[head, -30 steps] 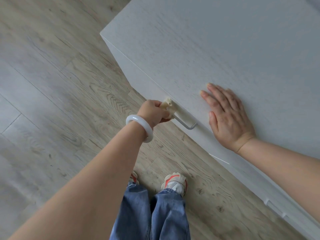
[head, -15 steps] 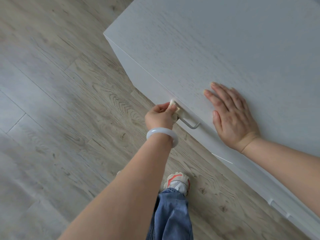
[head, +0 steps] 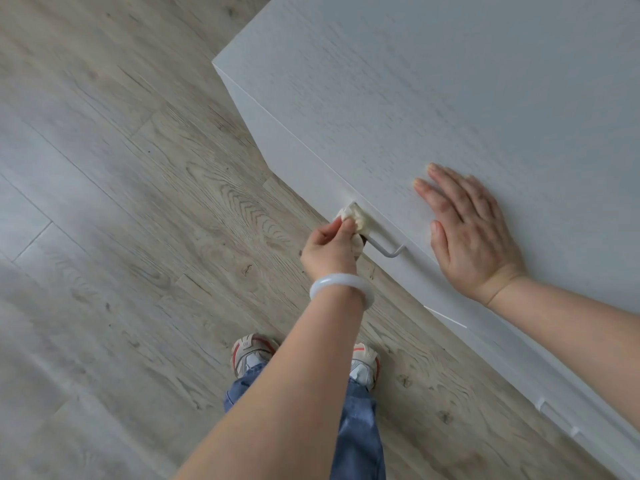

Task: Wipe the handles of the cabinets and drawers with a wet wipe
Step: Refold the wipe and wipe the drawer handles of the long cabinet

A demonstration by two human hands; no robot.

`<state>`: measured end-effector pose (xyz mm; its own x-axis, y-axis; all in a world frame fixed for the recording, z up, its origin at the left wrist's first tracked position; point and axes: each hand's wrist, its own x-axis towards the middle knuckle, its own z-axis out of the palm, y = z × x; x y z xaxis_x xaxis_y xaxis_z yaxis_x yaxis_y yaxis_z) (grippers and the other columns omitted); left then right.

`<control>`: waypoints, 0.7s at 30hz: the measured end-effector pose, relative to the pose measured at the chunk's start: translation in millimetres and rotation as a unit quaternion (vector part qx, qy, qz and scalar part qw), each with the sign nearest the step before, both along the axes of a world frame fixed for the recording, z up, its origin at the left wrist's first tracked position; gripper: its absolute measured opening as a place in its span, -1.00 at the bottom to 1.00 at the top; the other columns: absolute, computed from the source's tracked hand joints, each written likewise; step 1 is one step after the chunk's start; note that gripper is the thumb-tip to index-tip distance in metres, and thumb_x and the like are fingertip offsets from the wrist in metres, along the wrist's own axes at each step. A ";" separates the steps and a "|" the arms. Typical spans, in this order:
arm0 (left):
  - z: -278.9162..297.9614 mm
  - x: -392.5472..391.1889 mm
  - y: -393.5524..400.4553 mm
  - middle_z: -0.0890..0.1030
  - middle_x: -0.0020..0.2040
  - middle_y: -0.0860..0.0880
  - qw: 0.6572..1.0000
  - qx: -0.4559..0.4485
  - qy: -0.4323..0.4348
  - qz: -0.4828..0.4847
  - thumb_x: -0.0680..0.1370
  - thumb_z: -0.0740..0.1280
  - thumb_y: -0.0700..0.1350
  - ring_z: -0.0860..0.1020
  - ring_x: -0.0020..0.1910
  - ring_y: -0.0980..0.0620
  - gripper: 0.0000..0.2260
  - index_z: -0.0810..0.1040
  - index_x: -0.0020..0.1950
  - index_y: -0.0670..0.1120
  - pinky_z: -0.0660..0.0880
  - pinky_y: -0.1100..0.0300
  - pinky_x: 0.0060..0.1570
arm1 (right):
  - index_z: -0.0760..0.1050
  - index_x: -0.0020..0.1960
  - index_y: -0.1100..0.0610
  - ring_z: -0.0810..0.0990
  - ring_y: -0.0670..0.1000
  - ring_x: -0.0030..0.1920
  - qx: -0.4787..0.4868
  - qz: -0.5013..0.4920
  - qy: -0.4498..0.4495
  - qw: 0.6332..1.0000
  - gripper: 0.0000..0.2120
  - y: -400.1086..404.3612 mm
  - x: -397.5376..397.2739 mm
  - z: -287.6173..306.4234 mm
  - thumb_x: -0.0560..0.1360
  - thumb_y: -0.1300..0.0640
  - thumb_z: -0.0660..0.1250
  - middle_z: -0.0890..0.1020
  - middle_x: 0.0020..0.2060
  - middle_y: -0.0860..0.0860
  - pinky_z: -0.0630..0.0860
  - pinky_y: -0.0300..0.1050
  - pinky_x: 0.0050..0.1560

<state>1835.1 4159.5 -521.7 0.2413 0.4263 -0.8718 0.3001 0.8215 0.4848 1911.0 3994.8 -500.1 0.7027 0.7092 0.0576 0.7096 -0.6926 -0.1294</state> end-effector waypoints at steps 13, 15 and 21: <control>0.9 -6.4 -23.5 0.66 -0.22 -0.14 0.997 -0.065 0.028 0.023 0.44 0.46 -0.34 0.62 -0.22 -0.11 -0.82 0.53 -0.27 -0.13 0.62 0.07 -0.15 | 0.25 0.51 0.17 0.22 0.12 0.49 0.001 0.002 -0.002 1.000 -0.49 0.7 -0.5 -0.8 0.56 0.16 0.04 0.25 0.51 0.12 0.11 0.10 0.51; 6.3 -12.8 -42.5 0.66 -0.18 -0.20 0.994 -0.102 0.029 0.025 0.44 0.44 -0.38 0.63 -0.24 -0.14 -0.82 0.51 -0.26 -0.17 0.63 -0.01 -0.08 | 0.24 0.51 0.17 0.21 0.12 0.50 -0.002 0.003 -0.001 1.000 -0.49 -0.1 0.1 -0.4 0.56 0.17 0.05 0.25 0.51 0.12 0.11 0.10 0.51; -3.0 0.7 -8.0 0.67 -0.16 -0.17 1.000 -0.017 0.017 0.006 0.42 0.48 -0.31 0.64 -0.18 -0.12 -0.85 0.54 -0.20 -0.13 0.61 0.03 0.01 | 0.25 0.51 0.16 0.21 0.11 0.49 0.000 0.002 0.002 1.000 -0.49 0.4 -0.4 -0.4 0.56 0.16 0.05 0.26 0.51 0.12 0.10 0.10 0.51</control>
<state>1835.8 4151.5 -524.6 0.2056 0.3993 -0.8935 0.3066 0.8408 0.4462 1910.6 3995.2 -500.5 0.7005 0.7115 0.0551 0.7114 -0.6901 -0.1327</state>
